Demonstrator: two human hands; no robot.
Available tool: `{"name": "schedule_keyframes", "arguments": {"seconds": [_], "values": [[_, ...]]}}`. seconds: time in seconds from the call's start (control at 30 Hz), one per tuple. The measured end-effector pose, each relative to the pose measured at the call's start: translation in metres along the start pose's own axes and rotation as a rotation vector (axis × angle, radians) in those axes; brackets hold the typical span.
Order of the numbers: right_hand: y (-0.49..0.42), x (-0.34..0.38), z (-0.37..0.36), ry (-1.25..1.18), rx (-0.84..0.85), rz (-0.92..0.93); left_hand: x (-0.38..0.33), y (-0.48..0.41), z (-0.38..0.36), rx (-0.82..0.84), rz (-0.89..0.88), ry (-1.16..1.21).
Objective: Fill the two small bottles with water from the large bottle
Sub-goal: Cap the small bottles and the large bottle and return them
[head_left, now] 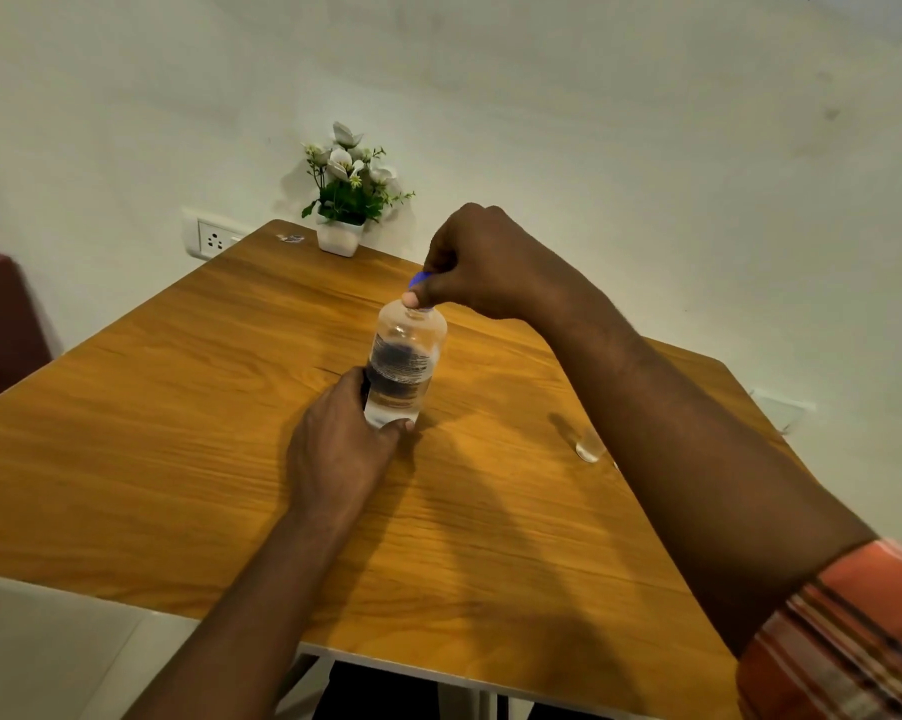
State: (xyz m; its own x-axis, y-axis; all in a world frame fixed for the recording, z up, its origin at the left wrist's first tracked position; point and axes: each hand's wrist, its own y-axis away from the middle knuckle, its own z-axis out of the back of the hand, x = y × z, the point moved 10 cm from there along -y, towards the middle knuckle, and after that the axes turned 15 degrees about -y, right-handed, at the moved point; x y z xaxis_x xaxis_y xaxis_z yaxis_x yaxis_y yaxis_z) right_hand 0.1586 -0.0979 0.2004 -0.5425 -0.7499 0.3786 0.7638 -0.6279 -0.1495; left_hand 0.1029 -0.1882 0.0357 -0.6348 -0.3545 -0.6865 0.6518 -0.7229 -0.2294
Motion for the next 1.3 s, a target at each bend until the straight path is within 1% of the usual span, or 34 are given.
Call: {"name": "schedule_keyframes", "arguments": {"seconds": [0.07, 0.13, 0.23, 0.33, 0.4, 0.47, 0.67, 0.93, 1.1, 1.17, 1.23, 1.3], "values": [[-0.002, -0.003, 0.0, 0.073, -0.01, -0.045, 0.0, 0.001, 0.001, -0.004, 0.006, -0.019], [-0.003, -0.004, -0.001, 0.088, 0.003, -0.077, 0.001, 0.001, 0.002, -0.002, 0.014, -0.025], [-0.002, 0.0, 0.007, -0.053, 0.019, -0.037, 0.002, 0.001, 0.001, 0.002, 0.017, -0.03], [0.001, 0.009, 0.006, -0.146, 0.13, 0.026, 0.002, 0.0, 0.001, -0.002, 0.012, -0.032], [0.001, 0.008, -0.002, -0.133, 0.202, 0.032, 0.003, 0.0, 0.0, 0.004, 0.019, -0.036], [-0.002, 0.007, -0.008, -0.091, 0.216, 0.038, 0.004, 0.0, -0.001, 0.004, 0.024, -0.043], [-0.009, 0.008, -0.006, -0.003, 0.167, 0.007, 0.003, 0.001, 0.0, 0.001, 0.035, -0.073], [-0.013, 0.013, -0.004, 0.253, 0.055, -0.03, 0.003, 0.0, -0.002, 0.023, 0.037, -0.09], [-0.012, 0.009, -0.004, 0.341, 0.014, -0.083, 0.002, 0.001, -0.001, 0.03, 0.042, -0.093], [-0.008, 0.005, -0.004, 0.269, 0.019, -0.117, 0.001, 0.0, -0.001, 0.03, 0.04, -0.089], [-0.004, 0.004, -0.001, 0.118, 0.038, -0.118, 0.002, 0.001, 0.0, 0.024, 0.035, -0.085], [-0.003, 0.006, -0.001, 0.029, 0.127, -0.084, 0.001, 0.001, 0.001, 0.017, 0.031, -0.081]]}}
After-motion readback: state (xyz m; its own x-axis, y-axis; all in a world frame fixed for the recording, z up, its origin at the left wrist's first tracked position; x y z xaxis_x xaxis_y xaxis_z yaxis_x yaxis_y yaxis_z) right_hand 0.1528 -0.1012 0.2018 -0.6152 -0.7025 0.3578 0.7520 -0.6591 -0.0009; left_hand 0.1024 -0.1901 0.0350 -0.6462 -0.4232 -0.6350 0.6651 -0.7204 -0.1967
